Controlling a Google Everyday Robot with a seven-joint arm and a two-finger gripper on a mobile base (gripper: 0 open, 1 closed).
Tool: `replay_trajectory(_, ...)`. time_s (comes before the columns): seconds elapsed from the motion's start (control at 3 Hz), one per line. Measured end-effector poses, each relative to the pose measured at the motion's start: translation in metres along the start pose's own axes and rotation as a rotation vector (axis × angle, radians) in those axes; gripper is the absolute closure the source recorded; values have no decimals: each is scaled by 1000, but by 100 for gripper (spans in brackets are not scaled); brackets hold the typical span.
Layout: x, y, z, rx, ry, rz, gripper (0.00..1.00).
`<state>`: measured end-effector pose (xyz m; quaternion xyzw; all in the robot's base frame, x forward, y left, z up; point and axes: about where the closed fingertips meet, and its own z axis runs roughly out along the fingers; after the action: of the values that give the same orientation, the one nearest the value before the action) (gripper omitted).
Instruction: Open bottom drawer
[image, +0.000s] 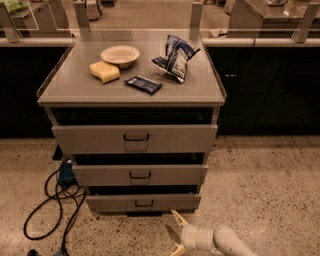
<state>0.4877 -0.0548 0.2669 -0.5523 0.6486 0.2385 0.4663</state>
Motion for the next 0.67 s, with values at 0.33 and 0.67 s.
replay_trajectory(0.33, -7, -23, 13, 56, 8, -33, 0)
replay_trajectory(0.67, -27, -78, 20, 178, 40, -85, 0)
